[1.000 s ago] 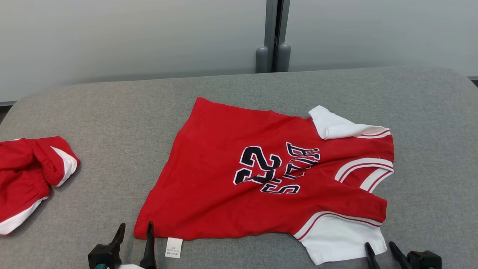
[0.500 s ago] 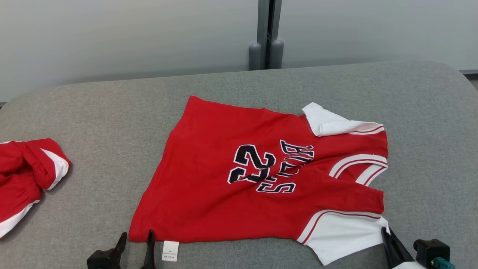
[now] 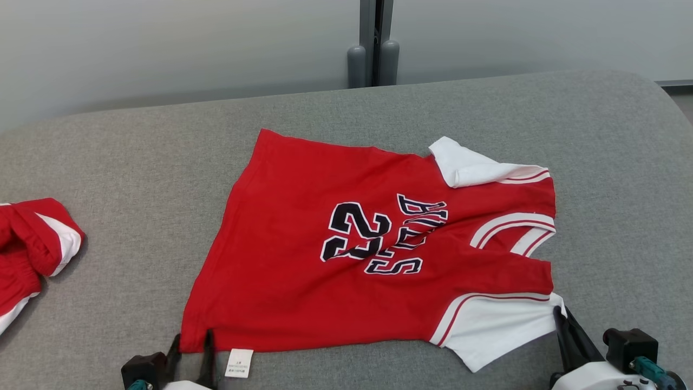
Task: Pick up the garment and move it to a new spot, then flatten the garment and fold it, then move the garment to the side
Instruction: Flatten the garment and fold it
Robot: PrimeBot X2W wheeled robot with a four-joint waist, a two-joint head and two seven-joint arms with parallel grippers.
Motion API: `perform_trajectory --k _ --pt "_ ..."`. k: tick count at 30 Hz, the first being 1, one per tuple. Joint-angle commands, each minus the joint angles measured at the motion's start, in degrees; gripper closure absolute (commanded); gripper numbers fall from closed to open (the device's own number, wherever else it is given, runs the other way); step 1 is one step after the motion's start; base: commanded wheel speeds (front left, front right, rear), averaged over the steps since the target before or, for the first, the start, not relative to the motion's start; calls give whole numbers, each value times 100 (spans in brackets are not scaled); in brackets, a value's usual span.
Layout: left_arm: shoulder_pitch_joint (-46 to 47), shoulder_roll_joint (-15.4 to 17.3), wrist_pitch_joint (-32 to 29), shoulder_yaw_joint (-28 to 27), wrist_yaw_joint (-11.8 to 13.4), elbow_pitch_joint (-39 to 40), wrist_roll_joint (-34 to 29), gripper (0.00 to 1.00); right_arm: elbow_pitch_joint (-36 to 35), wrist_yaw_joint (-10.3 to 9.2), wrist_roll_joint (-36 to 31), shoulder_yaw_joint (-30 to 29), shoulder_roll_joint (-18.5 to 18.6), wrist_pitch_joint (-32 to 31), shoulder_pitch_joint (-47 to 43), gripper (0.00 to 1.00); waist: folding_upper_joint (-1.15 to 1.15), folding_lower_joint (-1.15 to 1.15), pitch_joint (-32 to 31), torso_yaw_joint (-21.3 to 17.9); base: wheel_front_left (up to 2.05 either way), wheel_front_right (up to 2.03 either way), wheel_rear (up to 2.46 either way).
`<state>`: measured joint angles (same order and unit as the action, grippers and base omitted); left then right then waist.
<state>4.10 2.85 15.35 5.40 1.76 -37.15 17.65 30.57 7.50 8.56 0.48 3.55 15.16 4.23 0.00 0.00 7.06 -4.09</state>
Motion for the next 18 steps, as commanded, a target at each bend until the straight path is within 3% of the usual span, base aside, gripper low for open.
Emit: perform_trajectory --k 1,8,18 --pt "27 7 -39 36 -24 -85 0 100 -23 -2 46 -14 37 -1 44 100 0 0 -6 1 0 0 0" --pt "-7 19 -19 -43 -171 390 132 100 -370 -2 276 29 24 0 146 100 0 0 -235 57 0 0 0" --pt "553 18 -19 -400 -577 1785 -307 100 -1296 -1 1428 107 194 -1 1039 100 0 0 -707 94 0 0 0"
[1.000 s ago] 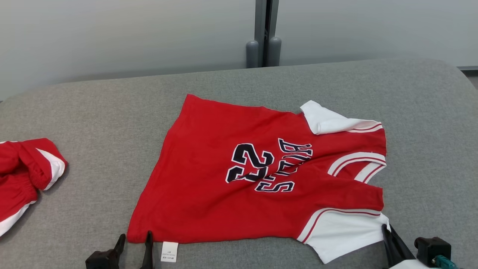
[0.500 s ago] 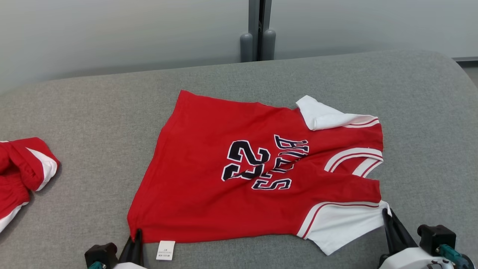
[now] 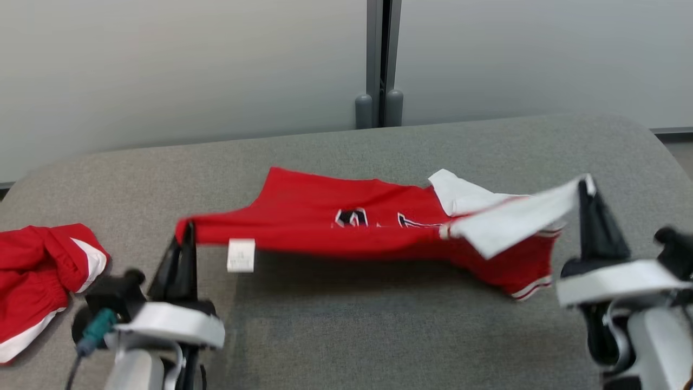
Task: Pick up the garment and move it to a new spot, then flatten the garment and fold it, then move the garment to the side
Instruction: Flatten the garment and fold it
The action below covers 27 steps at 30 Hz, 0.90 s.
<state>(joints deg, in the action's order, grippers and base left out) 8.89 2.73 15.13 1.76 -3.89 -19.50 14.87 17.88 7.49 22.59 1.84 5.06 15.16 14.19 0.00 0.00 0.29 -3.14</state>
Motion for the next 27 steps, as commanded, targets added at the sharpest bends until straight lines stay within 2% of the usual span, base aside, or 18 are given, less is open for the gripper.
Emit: perform_trajectory --k 1,4,9,13,16,21,23,27 --pt "196 30 3 -89 -51 87 -38 100 -122 0 124 -47 75 -1 194 100 0 0 -60 -6 0 0 0" --pt "644 32 2 -273 -167 229 42 100 -410 0 419 -107 177 -1 666 100 0 0 -139 -27 0 0 0" --pt "1416 303 -12 -296 -280 216 67 100 -716 0 677 -136 466 -1 1505 100 0 0 -166 -42 0 0 0" --pt "2109 540 -439 -280 -308 146 283 100 -639 0 736 -144 695 -1 2130 100 0 0 -18 -4 0 0 0" --pt "2630 795 -810 -220 -322 97 244 100 -463 0 730 -149 815 -139 2653 100 0 0 360 48 0 0 0" --pt "3548 982 -1059 -68 -306 -235 79 100 -14 0 578 -88 928 -331 3739 100 0 0 1282 149 0 0 0" --pt "3780 1005 -1009 -12 -308 -341 20 100 134 0 465 -41 973 -330 3994 100 0 0 1452 169 0 0 0" --pt "4821 1012 -768 90 -199 -910 -170 100 820 -1 32 62 1069 -305 5197 100 0 0 2103 248 0 0 0"
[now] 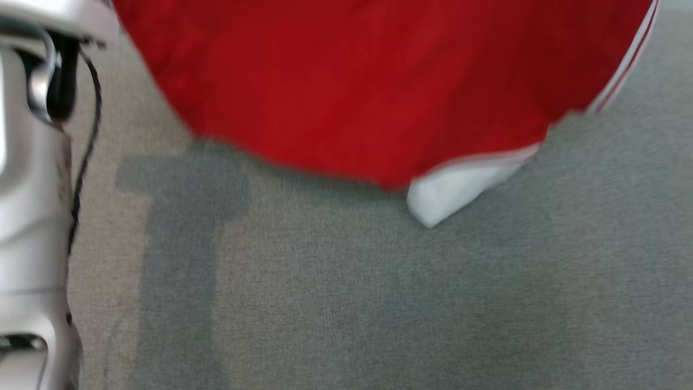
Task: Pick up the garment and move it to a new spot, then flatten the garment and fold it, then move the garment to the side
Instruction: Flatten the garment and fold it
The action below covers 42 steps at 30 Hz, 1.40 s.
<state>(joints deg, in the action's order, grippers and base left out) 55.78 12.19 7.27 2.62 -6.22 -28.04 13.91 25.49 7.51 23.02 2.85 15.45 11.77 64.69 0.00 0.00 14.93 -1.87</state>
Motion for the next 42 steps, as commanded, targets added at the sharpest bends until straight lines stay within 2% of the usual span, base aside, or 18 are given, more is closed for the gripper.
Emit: perform_trajectory --k 1,3,4,7,9,11,16,24,29,32,37,42 --pt "408 93 147 78 59 -208 -181 100 295 -4 -97 -122 23 71 466 100 0 0 739 131 0 0 0" --pt "984 89 362 121 119 -491 -295 100 631 -4 -372 -293 123 181 1170 100 0 0 945 165 0 0 0" --pt "1490 111 591 54 226 -760 -323 100 911 -4 -619 -451 130 278 1688 100 0 0 1083 173 0 0 0" --pt "1936 180 751 128 267 -1047 -497 100 1123 -4 -999 -584 172 350 2234 100 0 0 1096 152 0 0 0" --pt "2119 227 781 100 278 -1189 -536 100 1037 -11 -1120 -792 181 360 2437 100 0 0 1128 131 0 0 0" --pt "2050 219 778 1 308 -1296 -473 100 1014 -18 -1131 -848 94 356 2229 100 0 0 1143 88 0 0 0" --pt "1180 51 784 -273 303 -1619 -270 100 791 -18 -763 -737 -25 354 1124 100 0 0 1150 -24 0 0 0" --pt "-1075 -522 787 -760 179 -1890 -19 100 185 -17 124 -497 -179 358 -1883 100 0 0 918 -106 0 0 0" --pt "-2235 -760 788 -995 197 -1850 -9 100 -75 -16 430 -375 -342 357 -3397 100 0 0 664 -177 0 0 0" --pt "-2797 -846 786 -1204 224 -1802 125 100 -154 -17 533 -393 -433 357 -4086 100 0 0 447 -188 0 0 0" --pt "-3464 -883 786 -1197 204 -1692 190 100 -129 -17 574 -397 -523 358 -4967 100 0 0 -16 -190 0 0 0" --pt "-3907 -886 787 -1077 198 -1623 369 100 -88 -17 573 -347 -549 358 -5475 100 0 0 -427 -201 0 0 0"
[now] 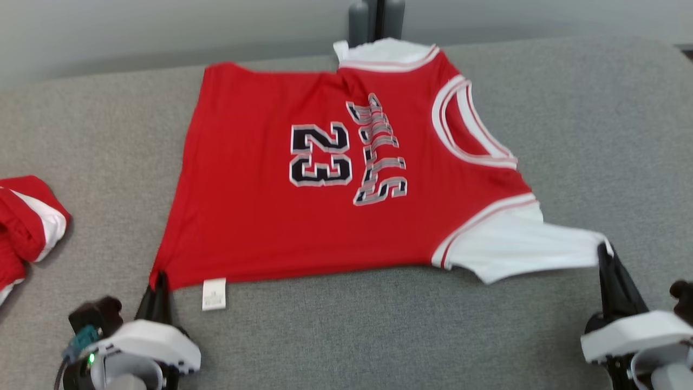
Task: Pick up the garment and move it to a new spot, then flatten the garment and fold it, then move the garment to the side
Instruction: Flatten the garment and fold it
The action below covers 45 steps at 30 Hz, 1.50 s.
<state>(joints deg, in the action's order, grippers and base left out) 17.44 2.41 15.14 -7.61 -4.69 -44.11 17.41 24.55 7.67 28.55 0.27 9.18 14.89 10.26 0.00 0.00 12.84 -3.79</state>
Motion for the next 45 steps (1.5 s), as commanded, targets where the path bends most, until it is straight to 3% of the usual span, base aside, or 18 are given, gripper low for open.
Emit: perform_trajectory --k 1,10,20,29,44,45 --pt "-193 94 0 -36 50 9 47 100 13 -33 25 -74 73 46 -149 100 0 0 -314 -11 0 0 0" --pt "-1340 83 2 216 93 338 139 100 125 -33 69 284 137 45 -1084 100 0 0 -1240 -64 0 0 0" --pt "-1880 81 2 228 55 847 394 100 -124 -33 281 377 206 45 -1591 100 0 0 -1422 -3 0 0 0" --pt "-1051 71 4 521 1 1370 236 100 -56 -24 103 245 187 43 -417 100 0 0 -964 186 0 0 0" --pt "696 67 4 940 206 274 -124 100 1422 -19 -491 360 121 38 1751 100 0 0 71 358 0 0 0" --pt "781 68 4 939 214 227 -146 89 1508 -19 -564 384 125 38 1849 100 0 0 128 362 0 0 0"
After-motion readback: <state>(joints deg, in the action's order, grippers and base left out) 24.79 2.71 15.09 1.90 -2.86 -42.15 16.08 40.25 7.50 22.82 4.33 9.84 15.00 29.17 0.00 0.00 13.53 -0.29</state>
